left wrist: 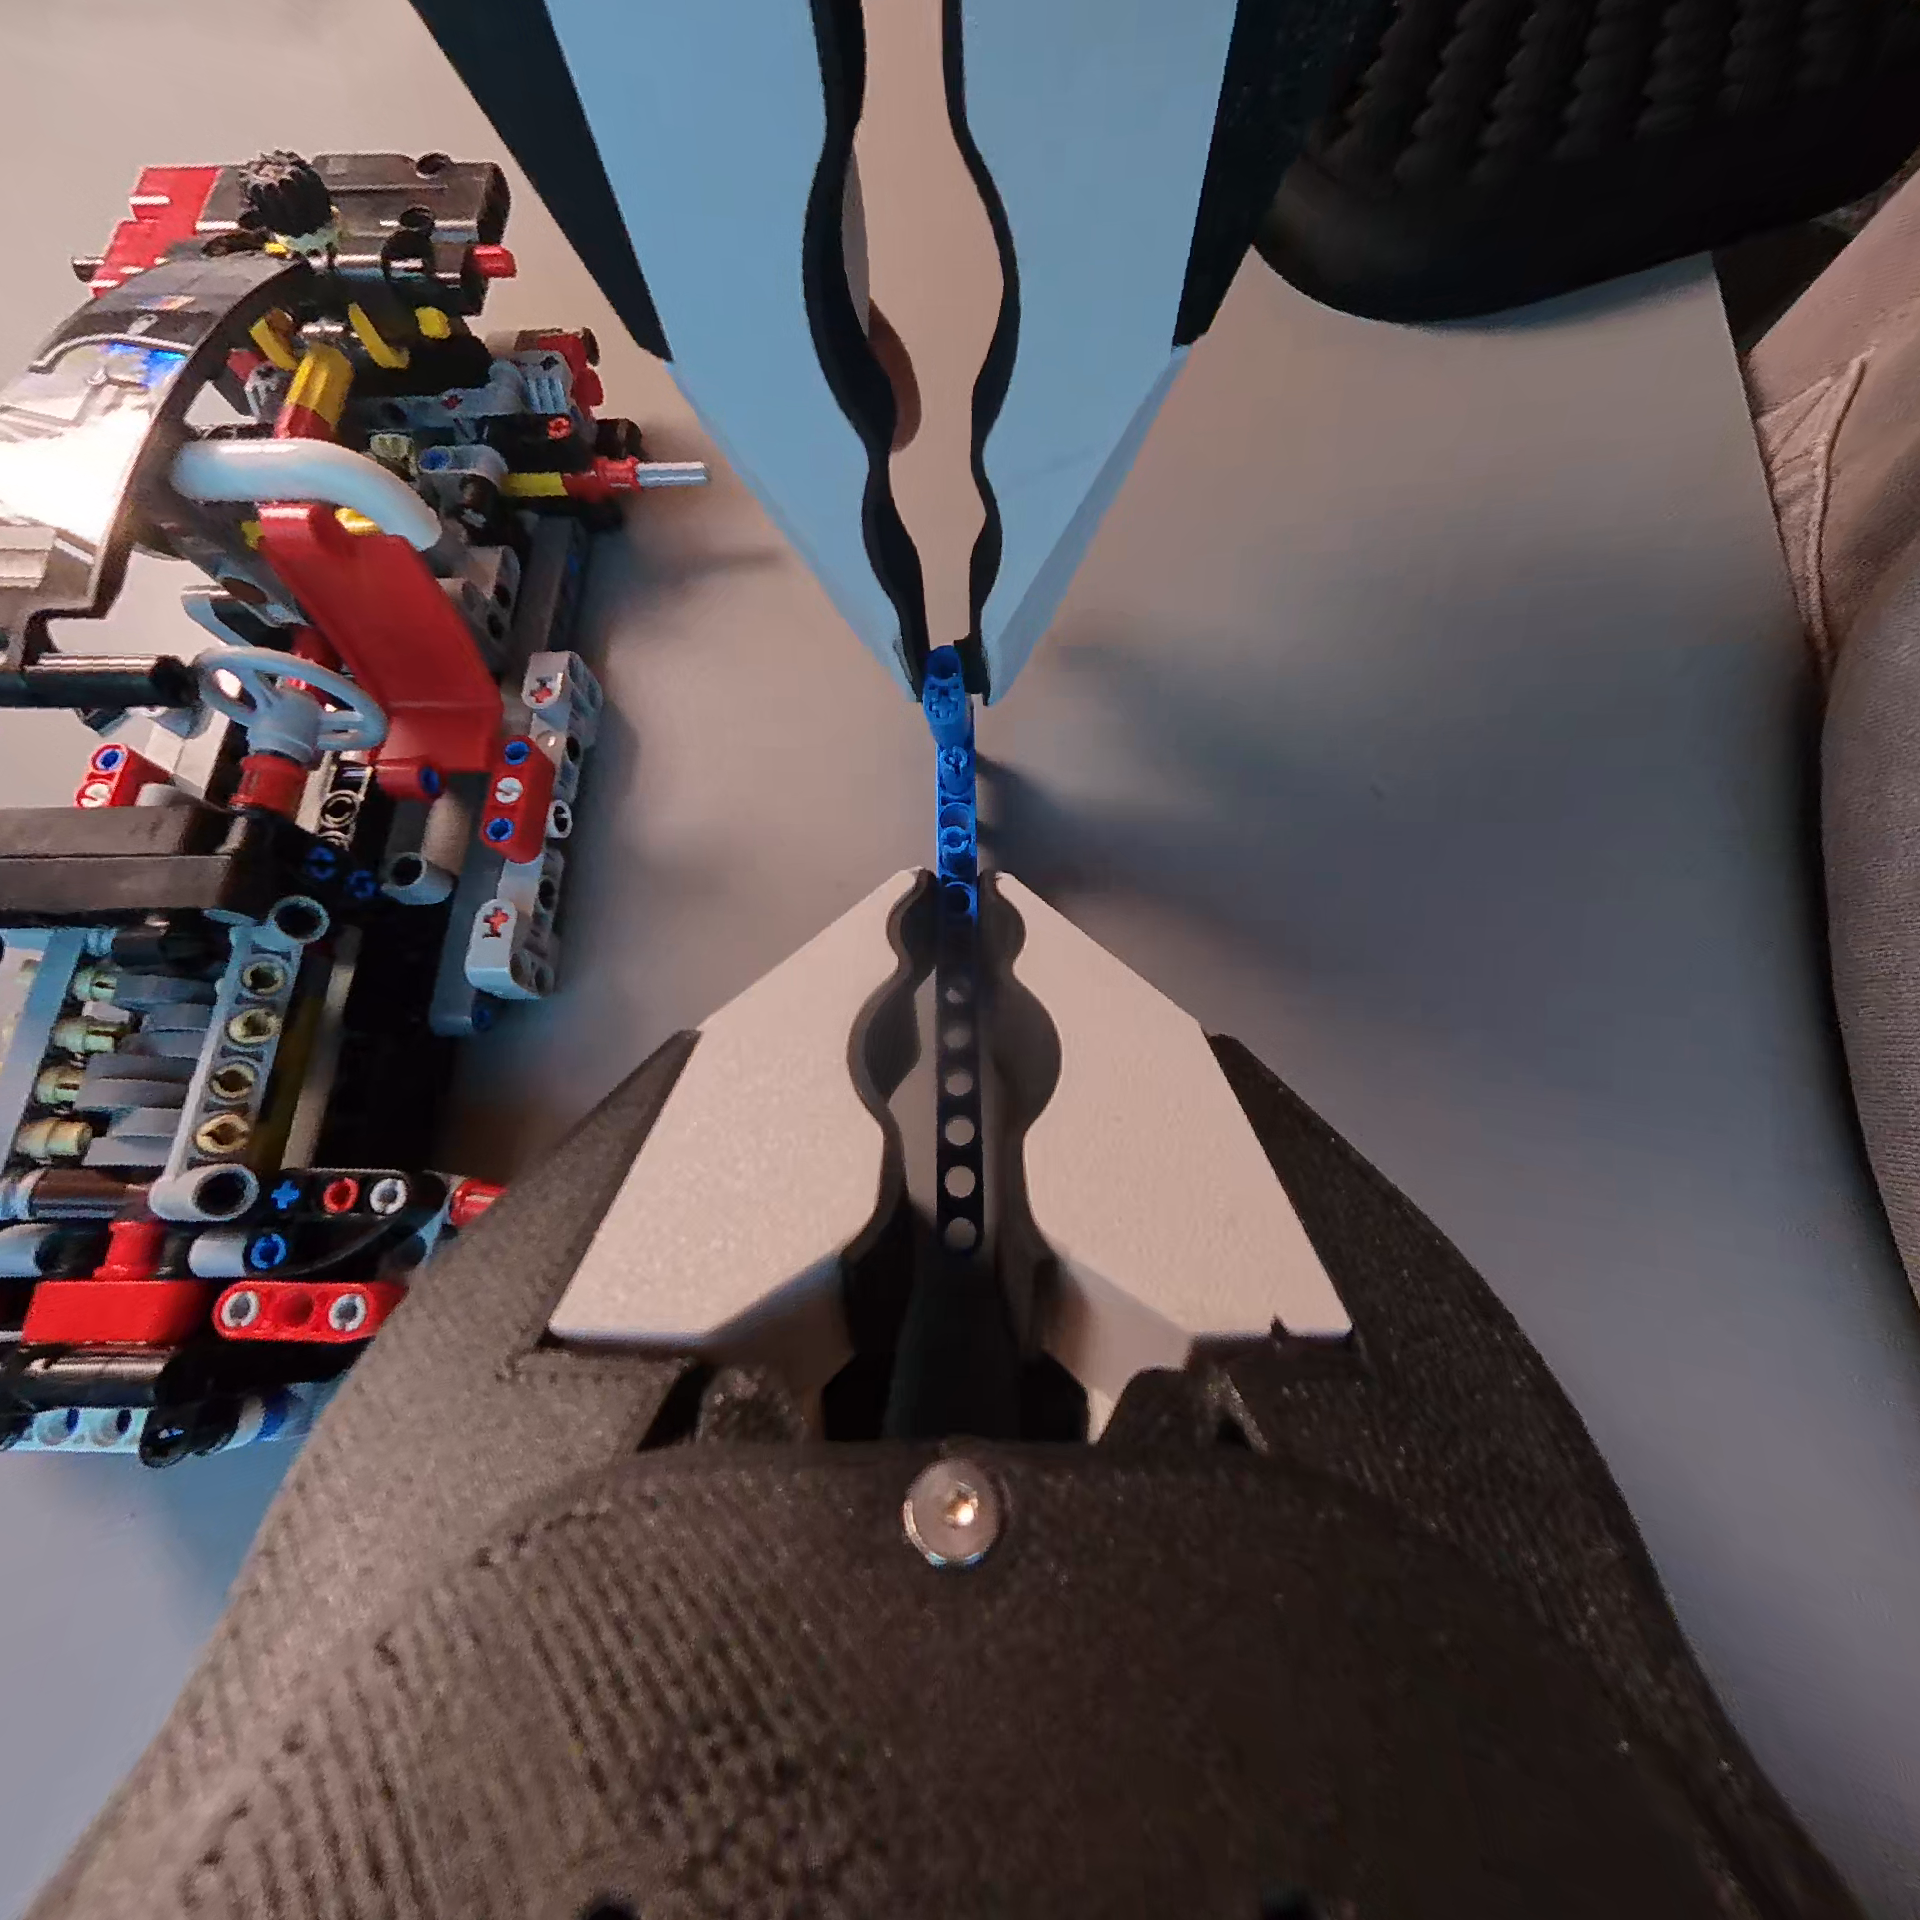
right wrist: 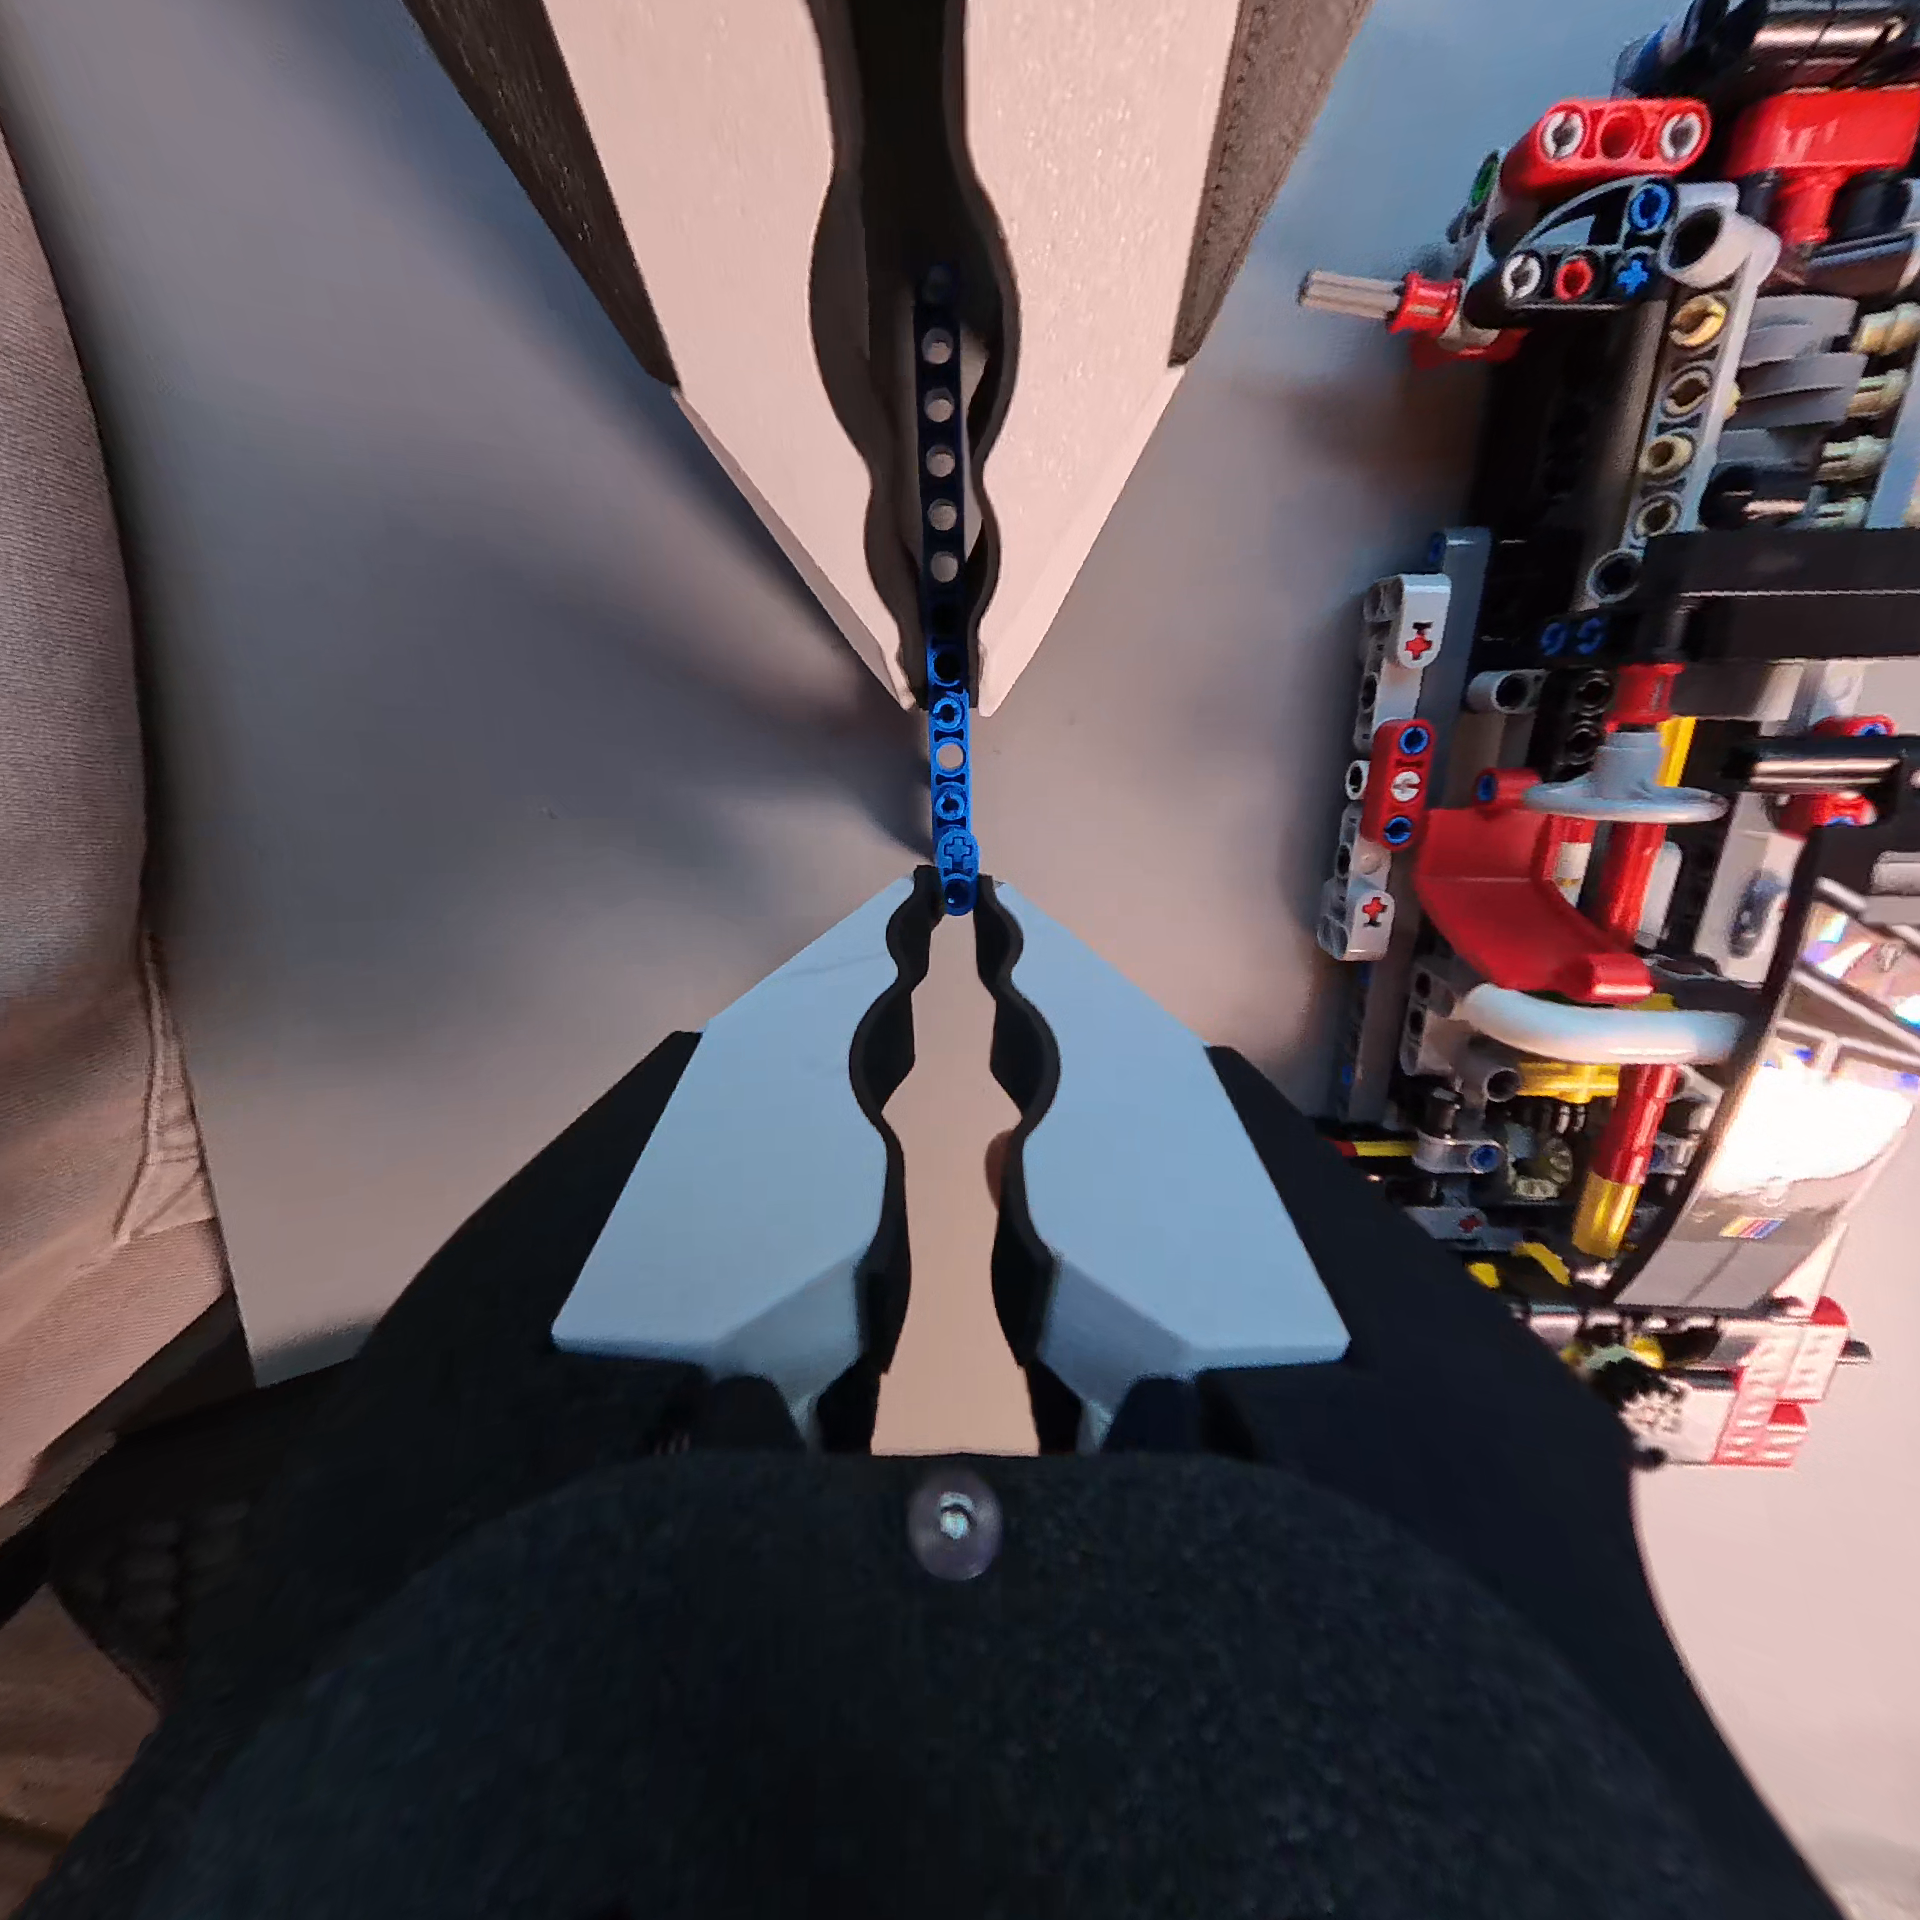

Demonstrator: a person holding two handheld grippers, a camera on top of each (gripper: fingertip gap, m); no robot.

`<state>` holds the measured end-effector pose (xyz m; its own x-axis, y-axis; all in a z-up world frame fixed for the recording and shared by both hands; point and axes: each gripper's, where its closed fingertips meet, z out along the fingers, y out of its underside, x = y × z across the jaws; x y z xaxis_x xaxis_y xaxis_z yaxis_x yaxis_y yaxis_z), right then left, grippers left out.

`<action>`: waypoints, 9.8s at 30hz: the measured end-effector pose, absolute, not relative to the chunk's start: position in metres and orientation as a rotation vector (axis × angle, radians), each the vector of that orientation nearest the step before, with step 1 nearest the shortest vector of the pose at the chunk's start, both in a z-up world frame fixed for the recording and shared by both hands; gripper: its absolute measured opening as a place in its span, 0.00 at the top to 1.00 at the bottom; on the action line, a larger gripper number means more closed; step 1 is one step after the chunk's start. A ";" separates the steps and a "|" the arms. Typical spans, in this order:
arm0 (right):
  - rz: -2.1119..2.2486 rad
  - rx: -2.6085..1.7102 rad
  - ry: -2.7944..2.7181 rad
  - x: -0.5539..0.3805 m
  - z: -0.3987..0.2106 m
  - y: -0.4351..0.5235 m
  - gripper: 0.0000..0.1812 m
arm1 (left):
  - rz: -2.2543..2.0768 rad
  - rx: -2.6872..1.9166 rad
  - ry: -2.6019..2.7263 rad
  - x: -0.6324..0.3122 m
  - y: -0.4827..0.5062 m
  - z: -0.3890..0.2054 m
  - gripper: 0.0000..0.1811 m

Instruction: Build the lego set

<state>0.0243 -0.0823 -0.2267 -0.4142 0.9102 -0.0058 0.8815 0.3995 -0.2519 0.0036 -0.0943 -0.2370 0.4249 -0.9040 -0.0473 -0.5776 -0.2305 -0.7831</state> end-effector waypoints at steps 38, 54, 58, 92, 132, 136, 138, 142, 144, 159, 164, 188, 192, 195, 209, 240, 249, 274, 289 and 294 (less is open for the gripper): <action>0.486 -1.590 -2.411 0.022 -0.212 -0.085 0.99 | -0.553 -1.926 1.255 0.004 -0.095 -0.237 0.97; 0.471 -1.725 -2.411 0.020 -0.217 -0.088 1.00 | -0.541 -1.919 1.261 0.003 -0.095 -0.236 0.97; 0.119 -1.793 -2.539 0.056 -0.246 -0.063 1.00 | -0.541 -1.915 1.266 0.003 -0.096 -0.236 0.96; 2.016 -1.024 -0.991 0.026 -0.049 -0.117 1.00 | -0.996 -1.290 0.779 0.028 -0.105 -0.057 0.92; 1.824 -1.052 -1.173 0.018 -0.078 -0.113 0.97 | -1.004 -1.346 0.827 0.024 -0.102 -0.082 0.96; 1.763 -1.044 -1.200 0.017 -0.081 -0.114 0.97 | -1.003 -1.356 0.843 0.024 -0.104 -0.085 0.97; 1.748 -1.037 -1.212 0.017 -0.082 -0.115 0.98 | -1.008 -1.357 0.854 0.025 -0.105 -0.087 0.97; 1.658 -1.007 -1.284 0.010 -0.089 -0.125 0.96 | -0.906 -1.393 0.924 0.035 -0.104 -0.100 0.93; 1.675 -0.979 -1.206 0.015 -0.073 -0.116 1.00 | -0.870 -1.373 0.905 0.028 -0.100 -0.091 0.98; 1.655 -0.994 -1.203 0.020 -0.079 -0.107 1.00 | -1.019 -1.323 0.842 0.022 -0.105 -0.086 0.97; 1.594 -1.069 -1.202 0.013 -0.091 -0.097 0.95 | -0.939 -1.393 0.829 0.017 -0.092 -0.100 0.98; 0.588 -1.621 -1.154 0.017 -0.179 0.001 0.86 | -0.186 -1.803 0.530 -0.059 -0.015 -0.171 0.80; 0.560 -1.616 -1.155 0.019 -0.179 0.003 0.86 | -0.180 -1.789 0.554 -0.056 -0.017 -0.169 0.80; 0.548 -1.620 -1.151 0.021 -0.180 0.004 0.85 | -0.174 -1.789 0.561 -0.056 -0.017 -0.170 0.80; 0.570 -1.579 -1.069 0.030 -0.164 0.012 0.82 | -0.037 -1.754 0.578 -0.085 -0.024 -0.150 0.78; 0.401 -1.738 -0.886 0.074 -0.174 0.086 0.61 | -0.150 -1.687 0.337 -0.140 0.004 -0.132 0.68; 0.783 -1.716 -0.983 0.091 -0.111 0.002 0.64 | -0.176 -1.710 0.179 -0.152 -0.076 -0.095 0.70; 0.642 -1.611 -0.833 0.135 -0.153 -0.040 0.63 | -0.038 -1.710 0.185 -0.117 -0.128 -0.147 0.67; 0.618 -1.579 -0.840 0.135 -0.150 -0.042 0.63 | -0.024 -1.708 0.190 -0.116 -0.127 -0.147 0.68; 0.623 -1.575 -0.842 0.135 -0.149 -0.042 0.64 | -0.024 -1.707 0.188 -0.117 -0.127 -0.146 0.67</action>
<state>0.1346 -0.0424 -0.1494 0.5970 0.7998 0.0621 0.1749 -0.0542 -0.9831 -0.1167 -0.1272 -0.1464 0.9861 -0.1382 -0.0922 -0.1106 -0.1320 -0.9851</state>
